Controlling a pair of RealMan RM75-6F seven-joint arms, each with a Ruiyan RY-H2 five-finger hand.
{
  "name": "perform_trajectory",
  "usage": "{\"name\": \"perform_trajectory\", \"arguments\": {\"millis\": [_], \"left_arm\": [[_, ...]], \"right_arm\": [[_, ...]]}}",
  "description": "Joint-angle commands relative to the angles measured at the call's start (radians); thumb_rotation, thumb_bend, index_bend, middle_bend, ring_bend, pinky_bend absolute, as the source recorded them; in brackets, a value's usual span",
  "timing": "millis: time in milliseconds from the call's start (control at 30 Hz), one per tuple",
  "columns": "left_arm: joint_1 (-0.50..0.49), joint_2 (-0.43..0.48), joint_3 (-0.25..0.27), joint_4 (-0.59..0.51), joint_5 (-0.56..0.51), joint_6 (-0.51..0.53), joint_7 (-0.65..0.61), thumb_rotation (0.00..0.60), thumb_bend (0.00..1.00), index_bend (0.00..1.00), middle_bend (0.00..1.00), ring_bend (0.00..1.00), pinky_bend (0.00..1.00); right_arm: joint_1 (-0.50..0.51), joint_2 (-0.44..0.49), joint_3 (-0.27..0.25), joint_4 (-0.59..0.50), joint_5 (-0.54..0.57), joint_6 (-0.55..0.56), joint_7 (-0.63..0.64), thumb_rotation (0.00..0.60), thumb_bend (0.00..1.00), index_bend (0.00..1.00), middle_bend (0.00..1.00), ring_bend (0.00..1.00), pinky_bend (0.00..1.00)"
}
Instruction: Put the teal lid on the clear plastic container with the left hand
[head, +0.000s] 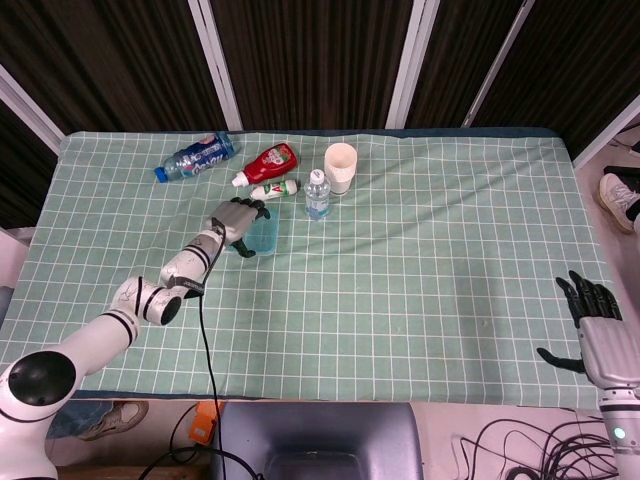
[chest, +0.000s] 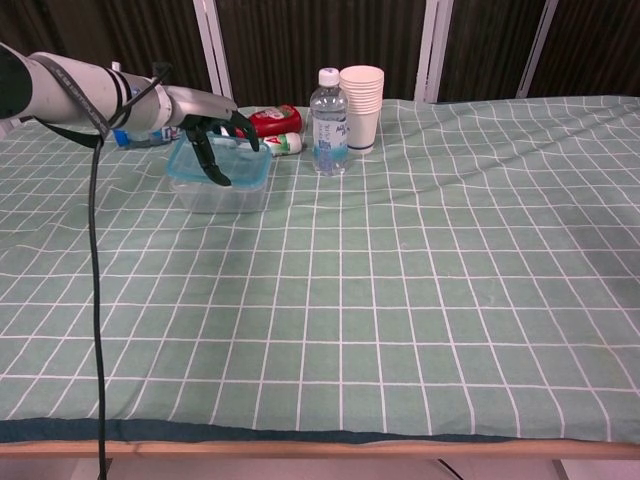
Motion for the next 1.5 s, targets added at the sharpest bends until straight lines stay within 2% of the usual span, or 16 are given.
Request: {"name": "perform_trajectory", "arguments": {"millis": [33, 633, 700, 800, 933, 1133, 1267, 1367, 1500], "left_arm": [[0.0, -0.001, 0.0, 0.004, 0.001, -0.005, -0.004, 0.6, 0.29, 0.23, 0.61, 0.74, 0.76], [0.008, -0.018, 0.01, 0.038, 0.028, -0.036, -0.022, 0.6, 0.29, 0.23, 0.61, 0.74, 0.76], [0.013, -0.022, 0.007, 0.041, 0.03, -0.035, -0.031, 0.6, 0.29, 0.23, 0.61, 0.74, 0.74], [0.018, -0.023, 0.004, 0.043, 0.038, -0.037, -0.042, 0.6, 0.29, 0.23, 0.61, 0.73, 0.66], [0.025, -0.021, 0.001, 0.038, 0.05, -0.035, -0.054, 0.6, 0.29, 0.23, 0.61, 0.64, 0.53], [0.034, -0.011, -0.002, 0.021, 0.067, -0.032, -0.069, 0.6, 0.29, 0.23, 0.58, 0.45, 0.3], [0.037, -0.008, -0.001, 0.013, 0.075, -0.032, -0.074, 0.6, 0.29, 0.2, 0.47, 0.26, 0.13], [0.038, -0.009, 0.002, 0.013, 0.077, -0.038, -0.075, 0.6, 0.28, 0.17, 0.36, 0.16, 0.06], [0.038, -0.011, 0.005, 0.015, 0.076, -0.048, -0.076, 0.6, 0.28, 0.13, 0.27, 0.08, 0.01]], "right_arm": [[0.0, 0.0, 0.0, -0.001, 0.0, 0.0, -0.001, 0.6, 0.12, 0.0, 0.0, 0.0, 0.0], [0.0, -0.001, 0.003, -0.001, 0.008, -0.001, -0.004, 0.6, 0.12, 0.0, 0.0, 0.0, 0.0], [0.0, -0.001, 0.003, -0.001, 0.008, 0.0, -0.004, 0.6, 0.12, 0.0, 0.0, 0.0, 0.0], [-0.001, -0.001, 0.004, -0.001, 0.009, 0.001, -0.004, 0.6, 0.12, 0.0, 0.0, 0.0, 0.0], [-0.001, -0.002, 0.002, -0.001, 0.006, 0.001, -0.005, 0.6, 0.12, 0.0, 0.0, 0.0, 0.0], [-0.001, -0.002, 0.003, -0.002, 0.005, 0.003, -0.004, 0.6, 0.12, 0.0, 0.0, 0.0, 0.0], [-0.003, -0.001, 0.003, -0.003, 0.005, 0.006, -0.003, 0.6, 0.12, 0.0, 0.0, 0.0, 0.0], [-0.004, 0.0, 0.003, -0.003, 0.004, 0.009, 0.0, 0.6, 0.12, 0.0, 0.0, 0.0, 0.0], [-0.006, 0.002, 0.002, -0.004, 0.0, 0.011, 0.004, 0.6, 0.12, 0.0, 0.0, 0.0, 0.0]]}}
